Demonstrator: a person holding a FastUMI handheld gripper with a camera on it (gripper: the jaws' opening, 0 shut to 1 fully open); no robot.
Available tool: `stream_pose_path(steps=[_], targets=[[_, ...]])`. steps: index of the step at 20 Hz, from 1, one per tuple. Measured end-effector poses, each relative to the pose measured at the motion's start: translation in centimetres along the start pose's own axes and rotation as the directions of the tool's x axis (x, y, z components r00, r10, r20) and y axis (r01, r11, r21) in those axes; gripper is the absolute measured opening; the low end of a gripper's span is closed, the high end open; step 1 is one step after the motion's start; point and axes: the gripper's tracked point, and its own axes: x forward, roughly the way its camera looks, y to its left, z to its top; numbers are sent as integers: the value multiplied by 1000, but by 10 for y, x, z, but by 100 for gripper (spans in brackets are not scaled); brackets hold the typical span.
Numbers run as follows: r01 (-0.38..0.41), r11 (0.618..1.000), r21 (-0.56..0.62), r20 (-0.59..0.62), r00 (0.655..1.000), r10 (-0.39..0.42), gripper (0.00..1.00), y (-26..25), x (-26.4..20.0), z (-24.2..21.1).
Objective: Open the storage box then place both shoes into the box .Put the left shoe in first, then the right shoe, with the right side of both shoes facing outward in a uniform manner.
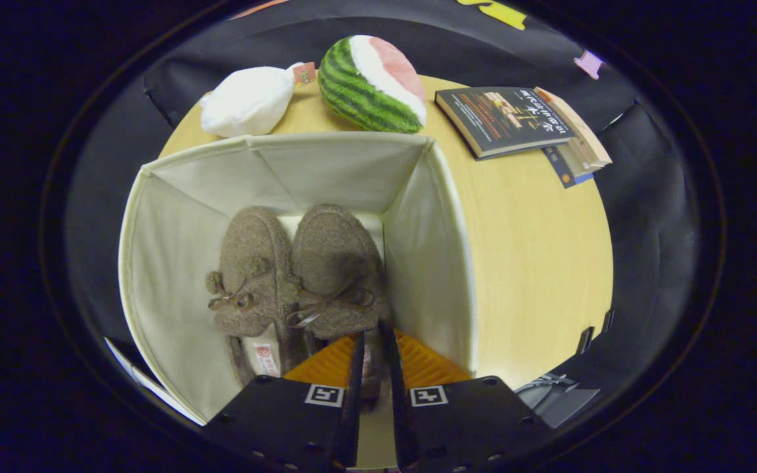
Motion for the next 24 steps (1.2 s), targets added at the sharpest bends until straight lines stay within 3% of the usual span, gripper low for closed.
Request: stream_pose_path(steps=[2, 3, 5, 7, 11, 14, 17, 24], targets=[[-46, 999, -2, 18, 999, 46, 38, 8, -12, -3], [-64, 998, -2, 32, 997, 64, 54, 10, -20, -6], [-77, 997, -30, 80, 994, 79, 73, 12, -36, -6], [-90, 994, -64, 150, 984, 98, 86, 9, -55, -4], [-102, 992, -80, 297, 947, 122, 99, -16, -98, -2], [-127, 990, -66, 400, 905, 143, 98, -46, -128, -2], [-124, 991, -41, 532, 837, 127, 96, -89, -167, 8], [-112, 994, -11, 795, 602, 77, 96, -189, -267, 23]])
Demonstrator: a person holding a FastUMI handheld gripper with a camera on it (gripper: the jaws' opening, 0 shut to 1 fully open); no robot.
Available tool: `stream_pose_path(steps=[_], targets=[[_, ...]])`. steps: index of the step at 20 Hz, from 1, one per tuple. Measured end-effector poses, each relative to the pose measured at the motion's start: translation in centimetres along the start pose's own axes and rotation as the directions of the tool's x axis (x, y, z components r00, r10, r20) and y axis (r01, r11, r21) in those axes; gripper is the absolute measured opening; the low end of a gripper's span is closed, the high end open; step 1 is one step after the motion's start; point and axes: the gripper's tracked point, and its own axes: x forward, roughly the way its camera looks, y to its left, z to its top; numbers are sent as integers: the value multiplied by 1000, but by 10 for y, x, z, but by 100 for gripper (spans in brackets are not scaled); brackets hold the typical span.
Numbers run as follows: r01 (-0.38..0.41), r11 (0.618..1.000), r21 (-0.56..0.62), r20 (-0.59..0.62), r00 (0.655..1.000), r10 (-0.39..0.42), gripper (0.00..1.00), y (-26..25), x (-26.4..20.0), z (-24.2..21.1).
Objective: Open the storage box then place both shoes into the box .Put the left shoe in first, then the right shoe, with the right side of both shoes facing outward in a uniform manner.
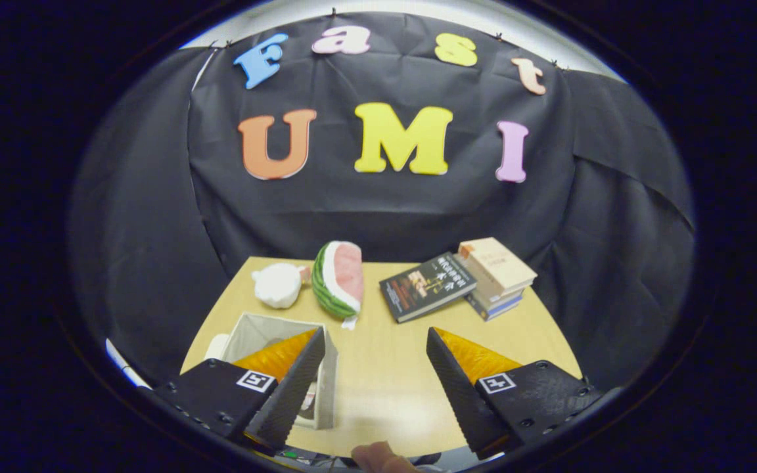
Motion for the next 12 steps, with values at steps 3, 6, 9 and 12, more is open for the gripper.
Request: stream_pose_path(steps=[3, 6, 9, 12], targets=[[9, 1000, 1, 156, 988, -9, 96, -37, -39, 41], [22, 1000, 3, 279, 960, -22, 96, -68, -73, 68], [77, 996, 55, 411, 907, -93, 96, -108, -104, 95], [64, 996, 67, 503, 859, -89, 95, -121, -128, 110]])
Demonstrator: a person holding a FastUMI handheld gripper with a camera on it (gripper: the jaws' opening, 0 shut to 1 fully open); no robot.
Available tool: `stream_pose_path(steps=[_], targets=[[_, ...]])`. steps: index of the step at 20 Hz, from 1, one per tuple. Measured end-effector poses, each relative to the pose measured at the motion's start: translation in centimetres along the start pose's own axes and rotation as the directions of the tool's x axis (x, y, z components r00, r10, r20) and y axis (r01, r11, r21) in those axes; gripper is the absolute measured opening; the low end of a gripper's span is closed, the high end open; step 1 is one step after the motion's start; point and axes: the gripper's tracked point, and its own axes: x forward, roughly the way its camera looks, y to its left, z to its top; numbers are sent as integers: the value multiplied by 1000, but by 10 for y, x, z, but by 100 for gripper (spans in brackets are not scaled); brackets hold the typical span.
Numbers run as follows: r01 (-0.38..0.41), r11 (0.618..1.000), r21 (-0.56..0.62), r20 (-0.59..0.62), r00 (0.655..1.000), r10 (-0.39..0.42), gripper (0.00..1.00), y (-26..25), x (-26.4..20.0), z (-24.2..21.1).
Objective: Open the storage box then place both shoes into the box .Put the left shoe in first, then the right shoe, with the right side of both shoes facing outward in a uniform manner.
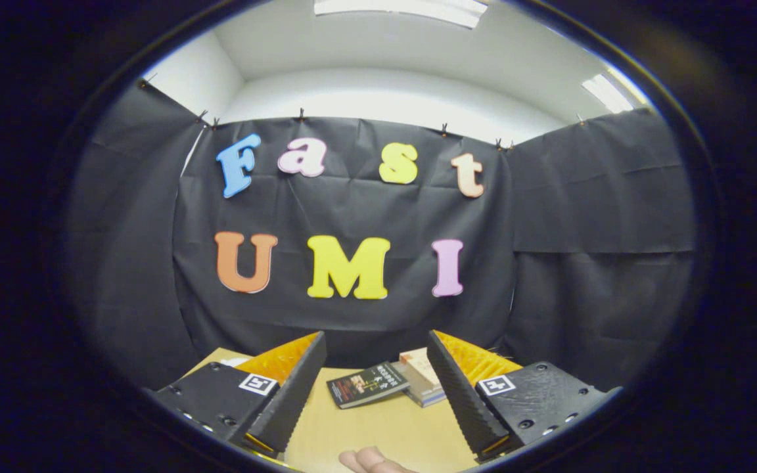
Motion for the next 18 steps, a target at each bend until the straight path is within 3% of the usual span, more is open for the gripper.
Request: stream_pose_path(steps=[9, 18], targets=[[-137, 988, 78, -109, 983, 145, 96, 30, -35, -38], [-107, 994, 35, -101, 989, 110, 96, 36, -41, -33]])
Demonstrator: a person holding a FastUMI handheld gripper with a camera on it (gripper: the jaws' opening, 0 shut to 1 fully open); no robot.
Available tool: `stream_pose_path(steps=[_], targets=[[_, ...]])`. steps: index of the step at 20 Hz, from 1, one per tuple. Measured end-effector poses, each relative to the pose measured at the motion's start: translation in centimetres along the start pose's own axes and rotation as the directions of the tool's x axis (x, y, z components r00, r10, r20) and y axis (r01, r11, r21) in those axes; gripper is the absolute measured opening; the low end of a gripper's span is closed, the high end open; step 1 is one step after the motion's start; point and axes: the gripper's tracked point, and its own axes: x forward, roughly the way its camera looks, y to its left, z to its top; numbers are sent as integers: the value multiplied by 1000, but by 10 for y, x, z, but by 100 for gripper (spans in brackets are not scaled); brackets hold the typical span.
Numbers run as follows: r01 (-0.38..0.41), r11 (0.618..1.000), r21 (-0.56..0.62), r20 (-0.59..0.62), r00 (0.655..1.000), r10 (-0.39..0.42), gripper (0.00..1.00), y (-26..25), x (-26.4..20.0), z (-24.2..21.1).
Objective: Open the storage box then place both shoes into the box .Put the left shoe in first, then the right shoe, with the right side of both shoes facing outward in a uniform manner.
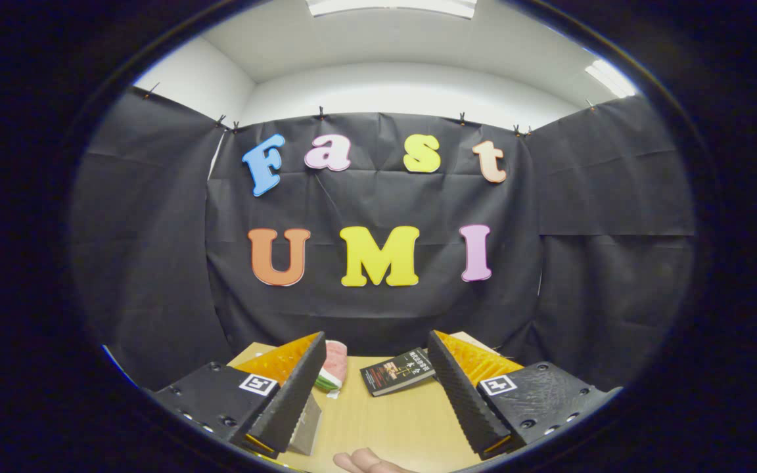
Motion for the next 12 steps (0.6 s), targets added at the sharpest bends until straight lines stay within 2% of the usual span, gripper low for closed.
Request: stream_pose_path(steps=[12], targets=[[15, 1000, -4, -13, 1000, -16, 96, 15, 9, -6]])
